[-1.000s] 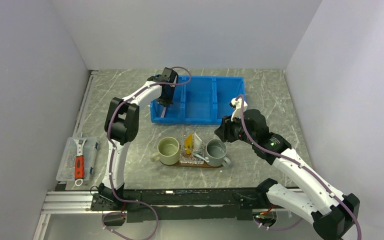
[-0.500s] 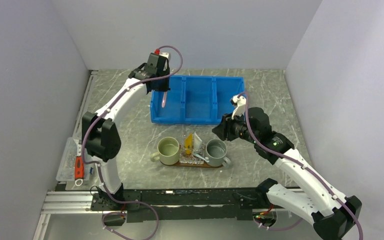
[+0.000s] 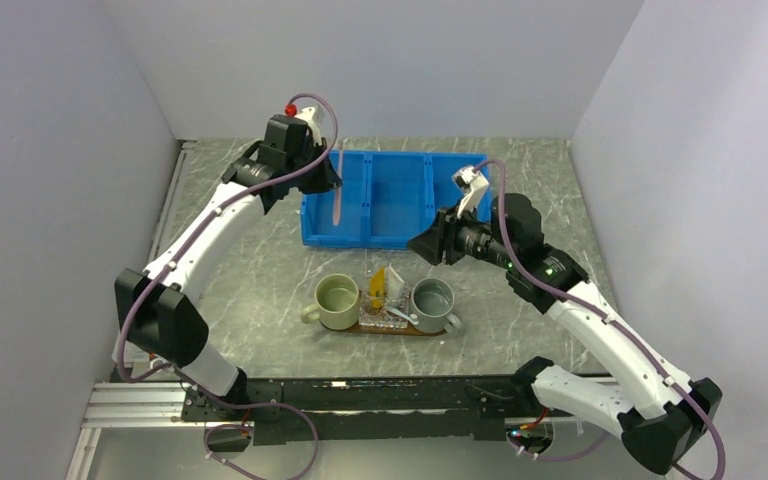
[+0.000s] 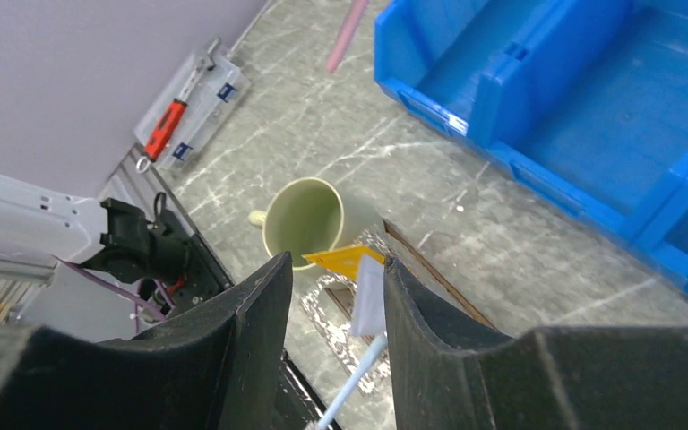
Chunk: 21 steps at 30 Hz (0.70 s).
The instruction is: Prepare toiletry sets of a toothbrush and toothpaste on the tray
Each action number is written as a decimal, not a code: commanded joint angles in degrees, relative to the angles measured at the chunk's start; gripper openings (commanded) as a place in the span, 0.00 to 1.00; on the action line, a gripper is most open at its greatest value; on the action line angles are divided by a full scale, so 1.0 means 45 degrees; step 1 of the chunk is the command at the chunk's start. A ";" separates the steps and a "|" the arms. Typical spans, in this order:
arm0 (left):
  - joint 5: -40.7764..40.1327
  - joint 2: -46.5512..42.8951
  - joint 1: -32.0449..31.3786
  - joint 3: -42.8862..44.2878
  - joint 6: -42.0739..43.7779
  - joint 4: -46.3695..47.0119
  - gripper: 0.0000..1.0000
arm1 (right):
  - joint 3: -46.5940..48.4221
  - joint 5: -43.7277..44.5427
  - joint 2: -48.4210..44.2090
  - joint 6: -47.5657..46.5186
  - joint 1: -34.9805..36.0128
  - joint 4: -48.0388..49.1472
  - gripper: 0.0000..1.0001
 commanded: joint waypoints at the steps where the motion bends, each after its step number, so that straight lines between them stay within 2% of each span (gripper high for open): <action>1: 0.1307 -0.1364 -0.0038 -0.0234 -0.0827 0.0443 0.00 | 0.1217 -0.0346 0.0680 0.0296 0.0583 0.1091 0.45; 8: 0.1938 -0.3296 -0.0022 -0.1695 -0.2070 0.0902 0.00 | 0.3222 0.1755 0.2487 0.0010 0.2545 0.0783 0.53; 21: 0.2312 -0.6159 0.0018 -0.3989 -0.4055 0.1754 0.00 | 0.5201 0.2542 0.4644 0.0984 0.3480 0.0734 0.55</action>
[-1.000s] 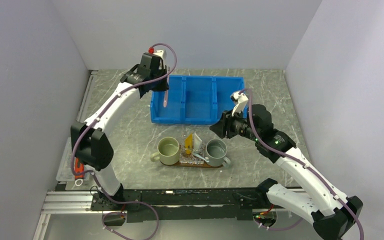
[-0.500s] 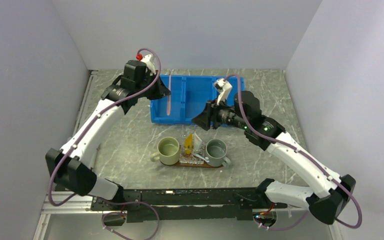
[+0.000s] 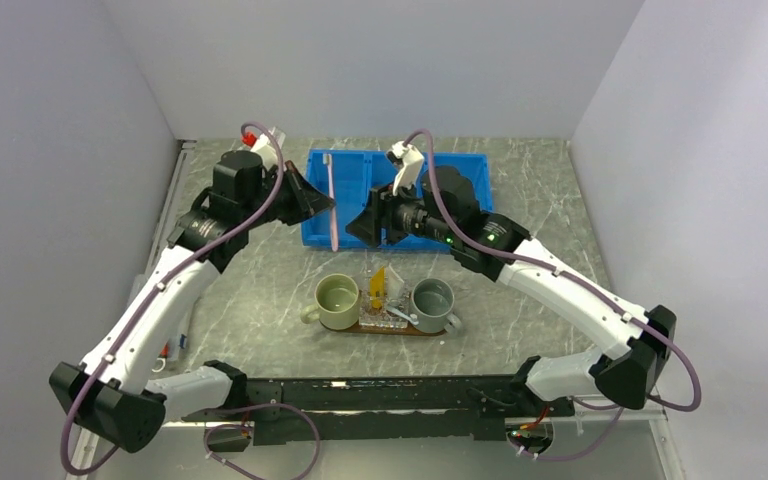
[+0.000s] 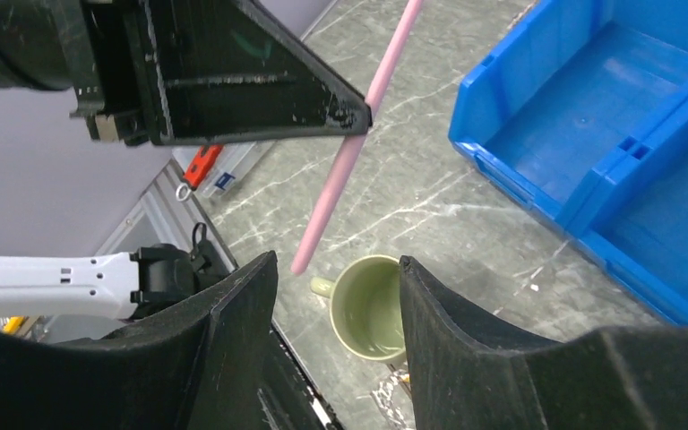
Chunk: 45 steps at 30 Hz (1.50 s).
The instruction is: Prepare toiletry sets of a toothbrush and toothpaste on the tray
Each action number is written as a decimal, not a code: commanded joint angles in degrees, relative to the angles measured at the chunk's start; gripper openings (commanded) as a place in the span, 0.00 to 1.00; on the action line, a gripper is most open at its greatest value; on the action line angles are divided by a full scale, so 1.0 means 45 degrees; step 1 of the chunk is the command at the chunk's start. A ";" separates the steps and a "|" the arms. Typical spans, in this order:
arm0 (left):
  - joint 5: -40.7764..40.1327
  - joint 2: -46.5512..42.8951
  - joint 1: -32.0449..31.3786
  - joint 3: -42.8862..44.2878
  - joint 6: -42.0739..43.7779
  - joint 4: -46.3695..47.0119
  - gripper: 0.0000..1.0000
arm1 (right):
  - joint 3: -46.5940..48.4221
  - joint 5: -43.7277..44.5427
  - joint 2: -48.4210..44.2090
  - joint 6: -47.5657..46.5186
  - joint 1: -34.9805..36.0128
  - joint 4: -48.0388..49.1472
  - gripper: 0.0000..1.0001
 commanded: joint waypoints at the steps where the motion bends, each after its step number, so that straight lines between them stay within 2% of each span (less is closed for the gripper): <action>1: 0.0239 -0.1043 0.0018 -0.0622 -0.0961 0.0946 0.00 | 0.1099 0.0538 0.0426 0.0348 0.0429 0.0315 0.55; 12: -0.0123 -0.2498 0.0020 -0.1986 -0.1837 0.1590 0.00 | 0.2445 0.1280 0.1853 0.0575 0.1331 -0.0358 0.55; 20: -0.0039 -0.3044 0.0020 -0.2319 -0.1966 0.1666 0.00 | 0.2925 0.1504 0.2525 0.0885 0.1584 -0.0859 0.50; 27: 0.0006 -0.3478 0.0018 -0.2440 -0.2001 0.1578 0.00 | 0.3061 0.1661 0.2779 0.1034 0.1816 -0.0878 0.37; 32: 0.0044 -0.3689 0.0017 -0.2483 -0.1971 0.1453 0.00 | 0.3145 0.1690 0.2863 0.1125 0.1923 -0.0789 0.17; 35: 0.0168 -0.3769 0.0018 -0.2483 -0.1846 0.1424 0.00 | 0.3204 0.1719 0.2884 0.1126 0.1963 -0.0814 0.00; 37: 0.0121 -0.3842 0.0018 -0.2435 -0.1692 0.1282 0.00 | 0.3204 0.1798 0.2847 0.1107 0.1988 -0.0881 0.00; 39: 0.0080 -0.3946 0.0017 -0.2423 -0.1575 0.1193 0.04 | 0.3136 0.1836 0.2777 0.1069 0.2008 -0.0871 0.00; 45: 0.0868 -0.4048 0.0018 -0.2365 -0.1176 0.1210 0.26 | 0.2705 0.1865 0.2382 0.0632 0.2004 -0.0958 0.00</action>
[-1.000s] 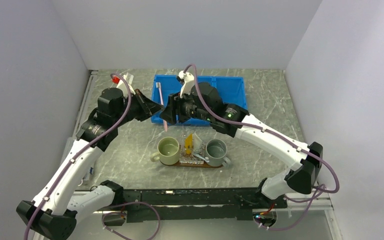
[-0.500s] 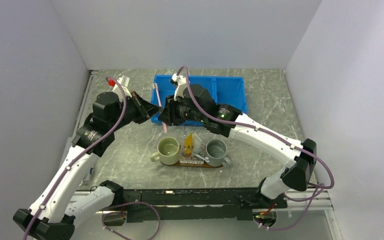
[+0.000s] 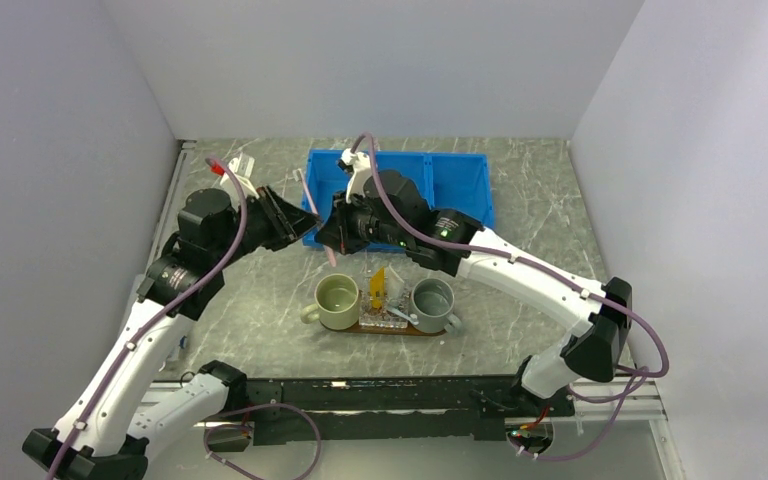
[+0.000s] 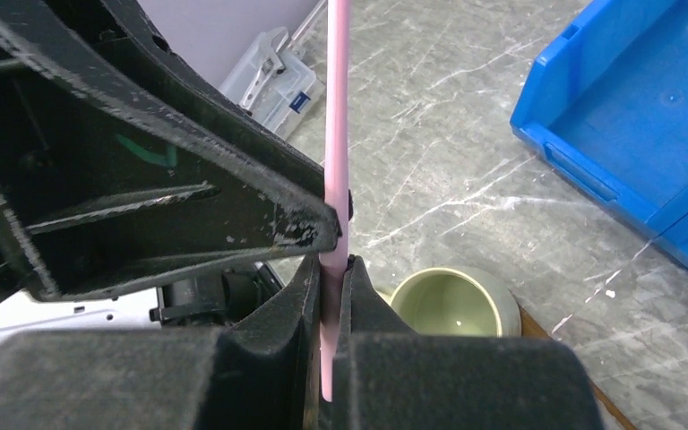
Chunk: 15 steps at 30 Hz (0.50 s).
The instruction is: Prepare toiletry sets of a toothbrush and toothpaste on the tray
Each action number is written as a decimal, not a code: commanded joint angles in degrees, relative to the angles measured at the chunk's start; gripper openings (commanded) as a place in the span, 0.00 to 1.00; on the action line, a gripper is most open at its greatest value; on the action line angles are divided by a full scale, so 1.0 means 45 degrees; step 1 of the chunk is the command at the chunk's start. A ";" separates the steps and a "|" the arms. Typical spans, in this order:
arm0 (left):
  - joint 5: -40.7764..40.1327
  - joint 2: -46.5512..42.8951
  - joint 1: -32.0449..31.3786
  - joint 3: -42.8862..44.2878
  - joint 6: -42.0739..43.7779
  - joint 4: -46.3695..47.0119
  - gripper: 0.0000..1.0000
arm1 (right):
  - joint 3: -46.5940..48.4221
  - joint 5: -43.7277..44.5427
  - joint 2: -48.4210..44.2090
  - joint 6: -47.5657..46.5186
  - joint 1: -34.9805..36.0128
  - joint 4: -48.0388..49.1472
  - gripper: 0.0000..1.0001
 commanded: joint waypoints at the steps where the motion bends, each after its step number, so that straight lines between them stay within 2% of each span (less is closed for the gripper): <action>1: 0.1200 -0.0280 -0.0021 0.0233 0.0415 0.0463 0.30 | -0.0085 0.0409 -0.0542 -0.0549 -0.0002 0.0050 0.00; 11: 0.3166 0.0023 -0.0031 0.0915 0.1638 -0.0474 0.57 | -0.1699 0.1200 -0.2011 -0.2198 0.0000 -0.0544 0.00; 15: 0.3730 0.0321 -0.0021 0.1781 0.2557 -0.1537 0.59 | -0.2756 0.1120 -0.2944 -0.3108 -0.0008 -0.0493 0.00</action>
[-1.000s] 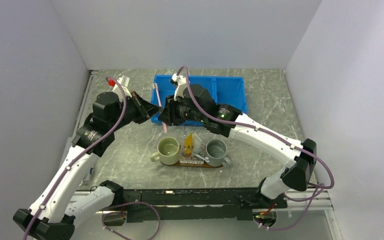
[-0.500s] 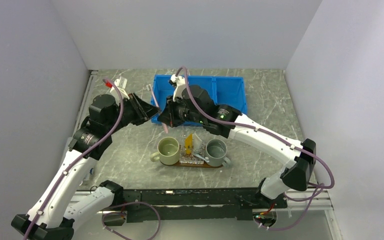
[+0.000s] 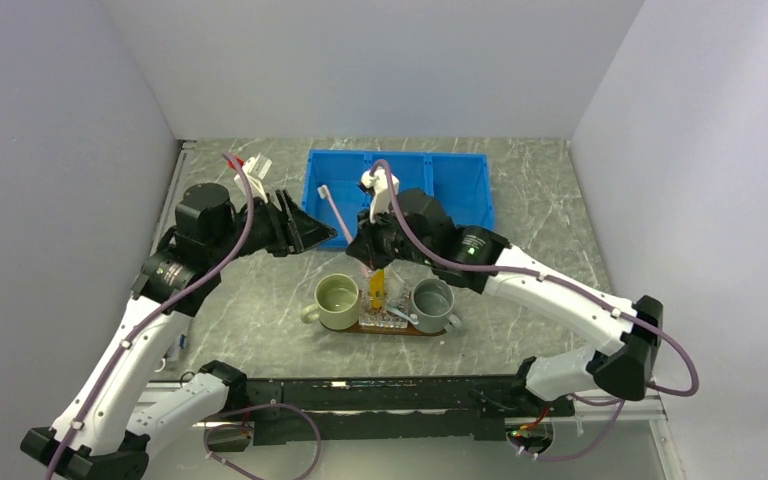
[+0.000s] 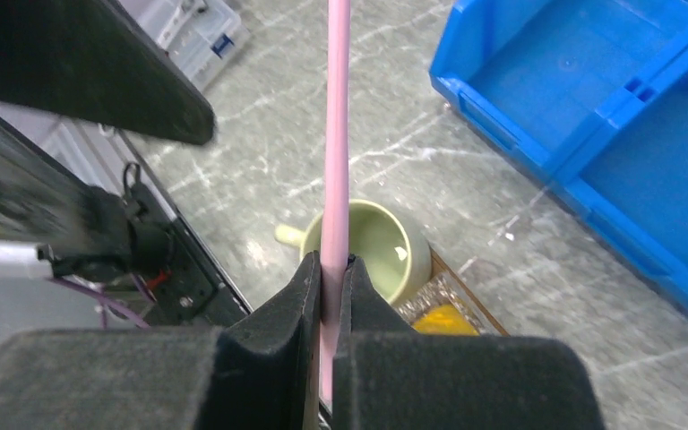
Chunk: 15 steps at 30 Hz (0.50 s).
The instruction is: Prepare toiletry sets of a toothbrush and toothpaste on the tray
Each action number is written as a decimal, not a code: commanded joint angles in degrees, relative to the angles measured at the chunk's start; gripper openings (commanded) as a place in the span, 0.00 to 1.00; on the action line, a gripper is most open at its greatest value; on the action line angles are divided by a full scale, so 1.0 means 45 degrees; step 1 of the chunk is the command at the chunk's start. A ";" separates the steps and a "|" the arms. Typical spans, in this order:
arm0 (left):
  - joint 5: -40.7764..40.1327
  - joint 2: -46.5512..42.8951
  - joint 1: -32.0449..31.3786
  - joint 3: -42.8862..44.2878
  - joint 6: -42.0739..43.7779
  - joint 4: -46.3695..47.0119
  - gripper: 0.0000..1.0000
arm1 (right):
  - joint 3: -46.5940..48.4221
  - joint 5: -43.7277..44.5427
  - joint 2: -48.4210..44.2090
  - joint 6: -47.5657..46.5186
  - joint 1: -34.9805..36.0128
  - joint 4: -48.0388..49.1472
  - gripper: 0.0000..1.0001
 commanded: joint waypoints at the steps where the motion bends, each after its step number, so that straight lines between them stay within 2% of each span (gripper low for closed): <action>1: 0.1123 0.0182 -0.0020 0.1383 0.1434 -0.1107 0.60 | -0.0905 0.0278 -0.1303 -0.1462 -0.0016 -0.0079 0.00; 7: 0.1943 0.0280 -0.0016 0.2186 0.2212 -0.1890 0.64 | -0.2112 -0.0282 -0.2545 -0.2571 0.0010 -0.0370 0.00; 15: 0.3208 0.0733 -0.0026 0.3468 0.4577 -0.4154 0.67 | -0.2819 -0.2967 -0.4046 -0.3651 0.0021 -0.0946 0.00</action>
